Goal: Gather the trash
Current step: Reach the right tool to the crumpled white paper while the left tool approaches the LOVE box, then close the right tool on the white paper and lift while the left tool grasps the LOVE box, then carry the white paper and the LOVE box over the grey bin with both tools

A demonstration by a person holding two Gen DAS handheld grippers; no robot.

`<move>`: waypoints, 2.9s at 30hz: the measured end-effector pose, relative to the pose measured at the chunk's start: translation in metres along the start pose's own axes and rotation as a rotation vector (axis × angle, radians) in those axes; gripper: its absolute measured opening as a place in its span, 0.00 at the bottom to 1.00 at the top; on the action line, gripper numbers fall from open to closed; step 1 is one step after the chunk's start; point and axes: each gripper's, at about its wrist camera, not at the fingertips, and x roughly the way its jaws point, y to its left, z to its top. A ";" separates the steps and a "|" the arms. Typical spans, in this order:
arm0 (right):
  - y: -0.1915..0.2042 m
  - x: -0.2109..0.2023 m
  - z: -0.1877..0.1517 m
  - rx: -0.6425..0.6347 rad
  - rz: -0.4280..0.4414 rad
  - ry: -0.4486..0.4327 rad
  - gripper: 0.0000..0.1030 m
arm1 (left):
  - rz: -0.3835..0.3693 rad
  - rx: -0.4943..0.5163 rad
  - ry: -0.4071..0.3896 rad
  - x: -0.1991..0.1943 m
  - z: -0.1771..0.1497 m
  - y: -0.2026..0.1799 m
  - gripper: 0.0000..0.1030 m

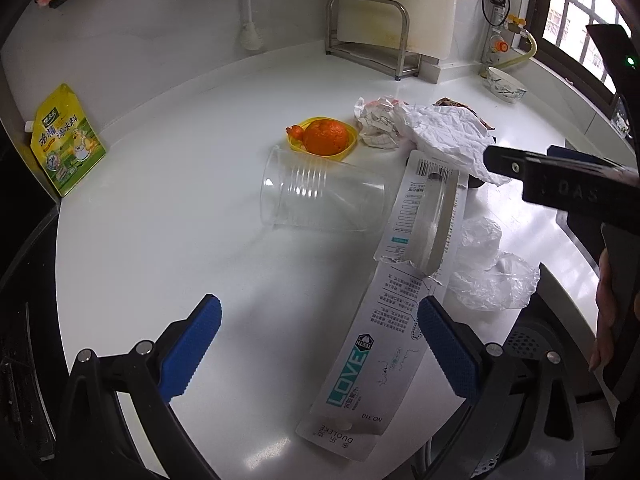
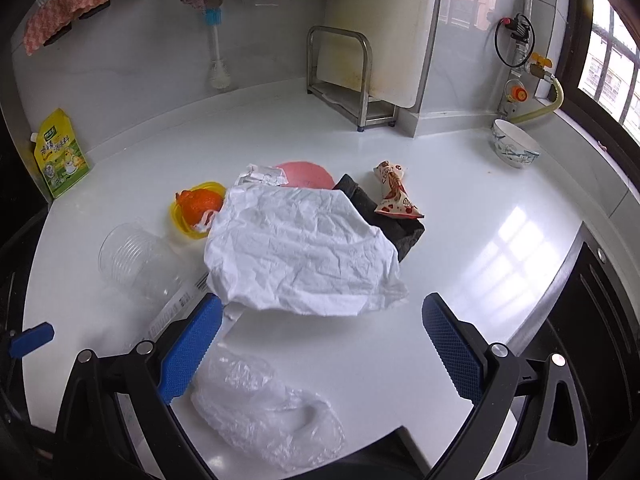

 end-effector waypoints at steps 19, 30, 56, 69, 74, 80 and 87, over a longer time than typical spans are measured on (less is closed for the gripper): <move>0.017 0.076 0.022 -0.004 0.042 0.177 0.33 | -0.024 0.004 0.037 0.020 -0.004 0.003 0.94; -0.011 0.040 0.017 0.112 0.066 0.072 0.06 | -0.031 0.003 0.045 0.026 -0.002 -0.003 0.94; -0.054 -0.032 -0.044 0.235 0.081 0.073 0.06 | 0.009 0.006 0.068 0.038 -0.011 -0.014 0.54; -0.072 -0.087 -0.086 0.288 0.089 0.079 0.06 | 0.037 -0.001 0.002 -0.030 -0.005 -0.017 0.50; -0.086 -0.112 -0.108 0.307 0.094 0.085 0.06 | 0.022 0.003 -0.010 -0.060 -0.018 -0.040 0.50; -0.106 -0.136 -0.143 0.298 0.099 0.108 0.06 | -0.027 0.039 -0.012 -0.086 -0.043 -0.084 0.50; -0.122 -0.146 -0.190 0.288 0.132 0.169 0.06 | -0.123 0.081 0.020 -0.101 -0.083 -0.144 0.50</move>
